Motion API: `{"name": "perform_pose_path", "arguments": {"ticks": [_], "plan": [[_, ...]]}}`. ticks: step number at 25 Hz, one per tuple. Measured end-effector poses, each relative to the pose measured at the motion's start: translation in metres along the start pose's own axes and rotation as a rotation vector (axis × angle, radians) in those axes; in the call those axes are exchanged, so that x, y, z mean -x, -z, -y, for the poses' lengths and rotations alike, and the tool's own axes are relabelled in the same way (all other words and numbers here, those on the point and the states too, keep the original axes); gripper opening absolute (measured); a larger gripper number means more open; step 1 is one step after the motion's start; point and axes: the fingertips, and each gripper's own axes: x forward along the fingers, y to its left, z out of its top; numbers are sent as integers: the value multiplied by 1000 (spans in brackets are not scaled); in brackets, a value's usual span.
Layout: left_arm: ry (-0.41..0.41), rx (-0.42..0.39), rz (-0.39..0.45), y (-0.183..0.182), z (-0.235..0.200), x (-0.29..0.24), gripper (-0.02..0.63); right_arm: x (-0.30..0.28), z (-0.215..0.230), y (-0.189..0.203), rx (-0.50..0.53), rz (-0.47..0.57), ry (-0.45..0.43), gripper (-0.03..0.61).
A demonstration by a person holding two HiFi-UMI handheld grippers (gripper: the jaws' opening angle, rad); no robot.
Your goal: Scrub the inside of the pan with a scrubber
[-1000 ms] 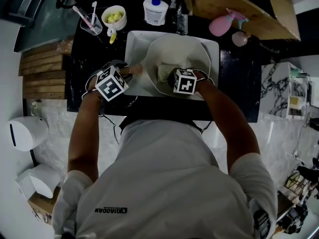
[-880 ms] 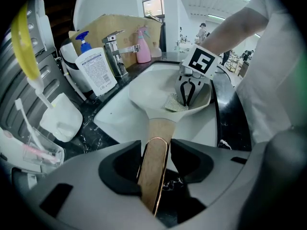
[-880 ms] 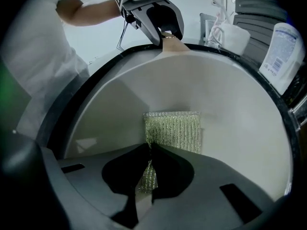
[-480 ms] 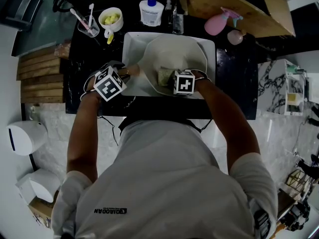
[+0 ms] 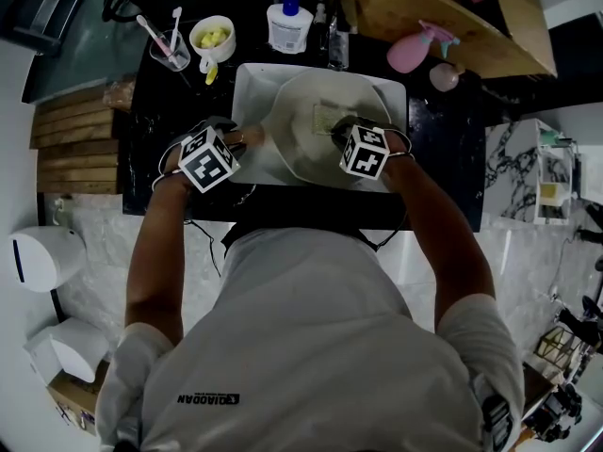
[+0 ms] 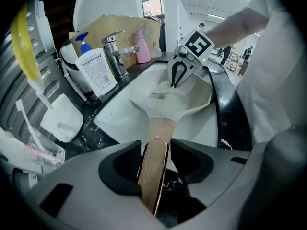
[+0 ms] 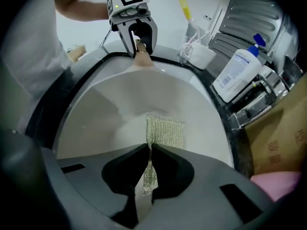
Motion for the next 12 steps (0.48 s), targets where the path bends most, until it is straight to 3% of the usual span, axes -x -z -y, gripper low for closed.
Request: {"name": "perform_pose_path", "arguments": {"ticks": [7, 12], "plan": [[-1, 0, -1, 0, 0, 0, 199, -5, 37, 19, -16, -61, 146, 57], [1, 4, -5, 0, 0, 0, 199, -22, 48, 25, 58, -117, 180, 57]]}}
